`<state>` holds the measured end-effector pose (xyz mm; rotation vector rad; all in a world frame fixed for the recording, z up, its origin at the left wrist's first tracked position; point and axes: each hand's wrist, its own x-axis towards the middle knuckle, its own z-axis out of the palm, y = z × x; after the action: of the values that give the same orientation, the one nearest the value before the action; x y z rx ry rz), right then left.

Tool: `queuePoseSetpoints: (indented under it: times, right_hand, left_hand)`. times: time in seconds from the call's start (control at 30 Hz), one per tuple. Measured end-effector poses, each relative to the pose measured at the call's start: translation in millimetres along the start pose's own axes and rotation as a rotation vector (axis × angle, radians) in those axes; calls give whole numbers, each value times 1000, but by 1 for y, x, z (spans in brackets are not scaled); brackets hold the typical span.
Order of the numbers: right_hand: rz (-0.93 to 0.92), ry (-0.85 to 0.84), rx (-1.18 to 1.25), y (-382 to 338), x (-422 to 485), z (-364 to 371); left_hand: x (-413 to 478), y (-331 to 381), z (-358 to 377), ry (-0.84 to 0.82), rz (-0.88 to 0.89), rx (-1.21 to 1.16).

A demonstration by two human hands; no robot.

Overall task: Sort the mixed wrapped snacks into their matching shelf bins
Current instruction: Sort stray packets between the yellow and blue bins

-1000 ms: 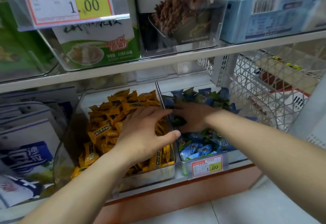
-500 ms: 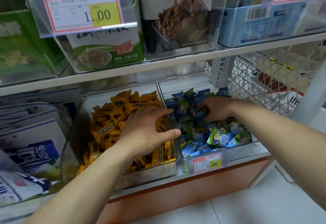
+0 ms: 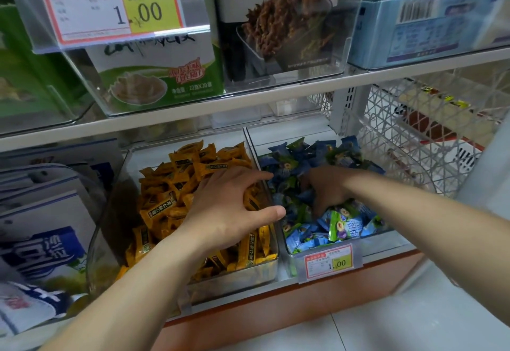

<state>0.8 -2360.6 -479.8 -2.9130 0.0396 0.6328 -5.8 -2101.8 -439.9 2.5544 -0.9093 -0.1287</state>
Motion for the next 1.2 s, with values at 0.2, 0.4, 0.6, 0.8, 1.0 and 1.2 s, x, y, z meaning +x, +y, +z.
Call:
queuePoseSetpoints:
  times: [0.2, 0.4, 0.6, 0.8, 1.0, 1.2]
  right_hand:
    - [47, 6, 53, 0, -5, 6]
    - [9, 61, 99, -6, -11, 6]
    - [-46, 398, 350, 1, -40, -25]
    - [-297, 427, 920, -16, -73, -31]
    - [-155, 617, 830, -12, -60, -25]
    - [9, 656, 244, 5, -43, -21]
  left_hand:
    - [-3, 3, -1, -10, -7, -7]
    - [-3, 4, -3, 2, -12, -41]
    - [2, 7, -5, 71, 18, -50]
    - [21, 32, 8, 276, 178, -221]
    - [23, 23, -8, 447, 85, -317]
    - [-15, -30, -41, 511, -75, 84]
